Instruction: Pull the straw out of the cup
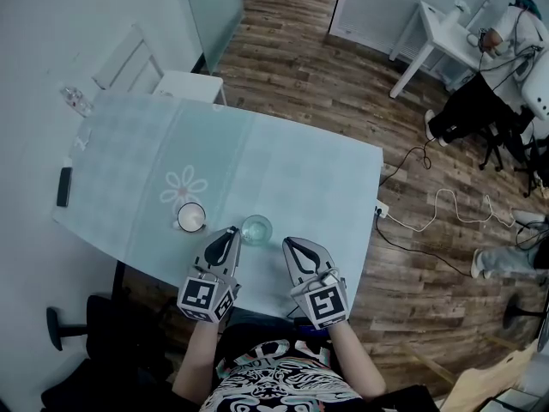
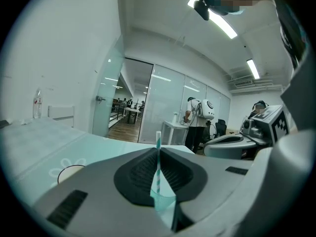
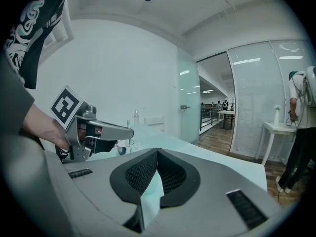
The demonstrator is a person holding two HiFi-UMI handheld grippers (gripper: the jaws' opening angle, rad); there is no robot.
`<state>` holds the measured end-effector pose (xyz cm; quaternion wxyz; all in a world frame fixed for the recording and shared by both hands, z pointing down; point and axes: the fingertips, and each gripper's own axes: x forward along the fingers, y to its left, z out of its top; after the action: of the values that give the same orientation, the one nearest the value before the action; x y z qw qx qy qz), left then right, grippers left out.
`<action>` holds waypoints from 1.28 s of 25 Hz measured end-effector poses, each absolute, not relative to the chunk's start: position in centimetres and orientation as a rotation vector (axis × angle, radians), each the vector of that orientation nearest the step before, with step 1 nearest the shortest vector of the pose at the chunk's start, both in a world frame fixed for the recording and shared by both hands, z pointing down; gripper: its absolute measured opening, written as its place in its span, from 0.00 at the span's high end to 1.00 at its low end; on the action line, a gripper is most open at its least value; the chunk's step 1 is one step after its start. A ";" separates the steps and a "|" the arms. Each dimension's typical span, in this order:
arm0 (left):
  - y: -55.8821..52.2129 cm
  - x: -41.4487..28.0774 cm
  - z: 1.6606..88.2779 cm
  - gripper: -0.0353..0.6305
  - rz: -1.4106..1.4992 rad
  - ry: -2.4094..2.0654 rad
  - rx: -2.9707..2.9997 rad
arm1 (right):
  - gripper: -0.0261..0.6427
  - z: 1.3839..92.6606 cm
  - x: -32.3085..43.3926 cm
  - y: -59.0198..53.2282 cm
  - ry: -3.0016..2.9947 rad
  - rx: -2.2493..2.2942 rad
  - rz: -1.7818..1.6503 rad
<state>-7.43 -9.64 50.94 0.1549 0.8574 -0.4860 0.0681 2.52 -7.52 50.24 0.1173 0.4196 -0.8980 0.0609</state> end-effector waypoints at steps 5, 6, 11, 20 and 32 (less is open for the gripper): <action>-9.5 -7.3 49.8 0.89 0.167 -1.396 2.469 | 0.92 50.1 2.7 -7.3 -2.630 1.235 0.178; -9.5 -7.4 49.6 0.89 0.162 -1.398 2.469 | 0.92 50.1 2.7 -7.3 -2.629 1.238 0.179; -9.5 -7.7 48.7 0.89 0.133 -1.412 2.472 | 0.92 50.0 2.6 -7.5 -2.641 1.233 0.183; -9.4 -8.3 47.1 0.89 0.108 -1.437 2.468 | 0.92 50.2 1.5 -7.5 -2.661 1.191 0.201; -9.3 -9.3 44.4 0.89 -0.013 -1.452 2.448 | 0.92 50.2 -0.1 -7.5 -2.694 1.126 0.187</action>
<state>-9.30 -9.33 44.38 0.1469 0.8507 -0.5046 -0.0046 -0.06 -7.46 50.22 0.1077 0.3828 -0.9154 0.0634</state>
